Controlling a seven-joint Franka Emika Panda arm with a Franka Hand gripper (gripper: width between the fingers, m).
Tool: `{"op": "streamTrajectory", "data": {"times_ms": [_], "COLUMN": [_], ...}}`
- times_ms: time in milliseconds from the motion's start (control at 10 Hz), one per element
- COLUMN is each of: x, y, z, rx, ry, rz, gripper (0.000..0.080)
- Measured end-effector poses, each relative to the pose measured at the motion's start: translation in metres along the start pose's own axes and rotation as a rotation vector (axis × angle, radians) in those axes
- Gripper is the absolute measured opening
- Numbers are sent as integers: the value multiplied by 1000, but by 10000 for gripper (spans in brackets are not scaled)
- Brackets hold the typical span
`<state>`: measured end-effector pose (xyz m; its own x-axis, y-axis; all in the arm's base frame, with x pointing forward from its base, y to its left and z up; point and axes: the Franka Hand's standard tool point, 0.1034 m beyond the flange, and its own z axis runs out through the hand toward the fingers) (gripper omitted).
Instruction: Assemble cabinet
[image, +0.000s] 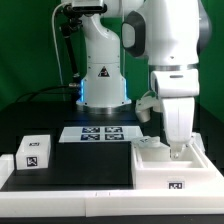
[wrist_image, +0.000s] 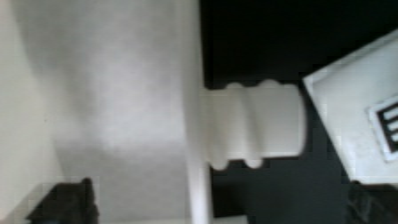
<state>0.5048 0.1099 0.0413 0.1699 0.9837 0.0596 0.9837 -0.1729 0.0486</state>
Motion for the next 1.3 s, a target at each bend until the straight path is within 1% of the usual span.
{"op": "streamTrajectory", "data": {"times_ms": [100, 200, 300, 400, 500, 600, 700, 800, 1100, 1200, 1300], "x": [0, 0, 2, 6, 13, 20, 21, 20, 19, 20, 27], "y": [-10, -18, -26, -37, -52, -68, -76, -73, -73, -74, -80], "z": [-8, -15, -21, -28, -30, -29, -26, -27, -27, -26, -24], "rx": [-8, -11, -16, -24, -29, -26, -18, -22, -22, -21, -25], "ry": [0, -2, 0, 3, 11, 17, 16, 17, 17, 17, 30], "rz": [16, 18, 43, 64, 111, 136, 134, 141, 142, 143, 163], "gripper": [777, 777, 796, 796, 797, 797, 797, 797, 797, 797, 797]}}
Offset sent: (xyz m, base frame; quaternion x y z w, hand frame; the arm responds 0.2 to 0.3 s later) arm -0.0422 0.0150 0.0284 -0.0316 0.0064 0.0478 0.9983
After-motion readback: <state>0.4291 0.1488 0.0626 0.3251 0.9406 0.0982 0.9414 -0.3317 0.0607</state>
